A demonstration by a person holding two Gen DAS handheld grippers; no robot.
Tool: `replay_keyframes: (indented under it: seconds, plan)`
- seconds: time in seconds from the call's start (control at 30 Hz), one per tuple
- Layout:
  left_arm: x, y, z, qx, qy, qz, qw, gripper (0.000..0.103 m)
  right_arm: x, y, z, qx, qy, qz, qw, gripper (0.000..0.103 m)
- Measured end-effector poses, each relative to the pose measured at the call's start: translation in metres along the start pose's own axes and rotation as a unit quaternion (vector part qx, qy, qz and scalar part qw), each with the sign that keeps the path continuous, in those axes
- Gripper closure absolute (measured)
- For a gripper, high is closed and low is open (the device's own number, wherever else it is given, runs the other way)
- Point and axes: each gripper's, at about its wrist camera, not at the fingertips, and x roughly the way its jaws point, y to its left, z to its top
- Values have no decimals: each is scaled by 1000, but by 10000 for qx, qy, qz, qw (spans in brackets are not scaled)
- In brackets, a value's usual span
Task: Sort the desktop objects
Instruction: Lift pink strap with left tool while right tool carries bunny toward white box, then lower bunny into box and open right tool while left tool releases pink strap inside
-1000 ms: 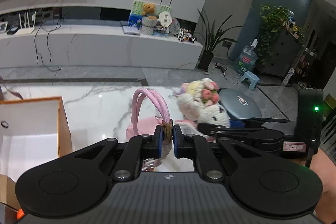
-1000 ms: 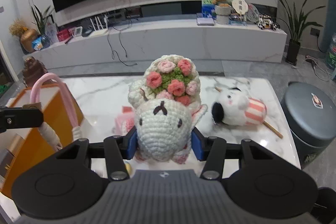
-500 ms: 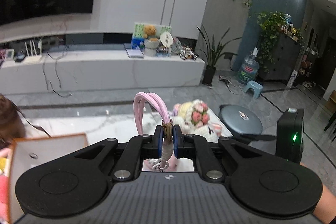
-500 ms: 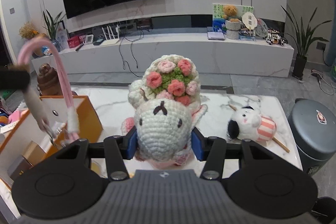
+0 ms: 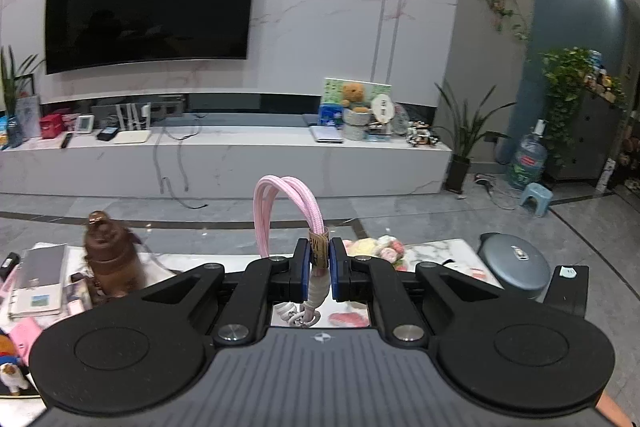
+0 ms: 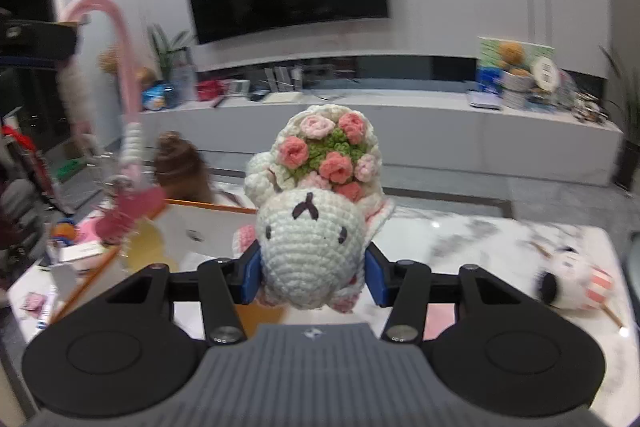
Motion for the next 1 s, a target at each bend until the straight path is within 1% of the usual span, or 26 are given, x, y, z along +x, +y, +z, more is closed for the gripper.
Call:
replay_keyframes:
  seconds: [0.17,0.37,0.53,0.77,1.0]
  plan:
    - [-5,18,-9,-30,135,237,9996,92,15,42,-3,-261,68,374,9989,50]
    - [-4,45,-18,-96,324,491,9982,92,30,70,-10,-486,228,574,9969,50]
    - [11,63,-30,-163,557,581,9966,92,42,81,-18,-767,438,498,9948,50]
    - [41,76,-50,-127,993,588,9932,92,56,88,-25,-886,701,427,9927,50]
    - [80,79,-74,25,1570,578,9859,92,77,94,-31,-996,1044,383,9888,50]
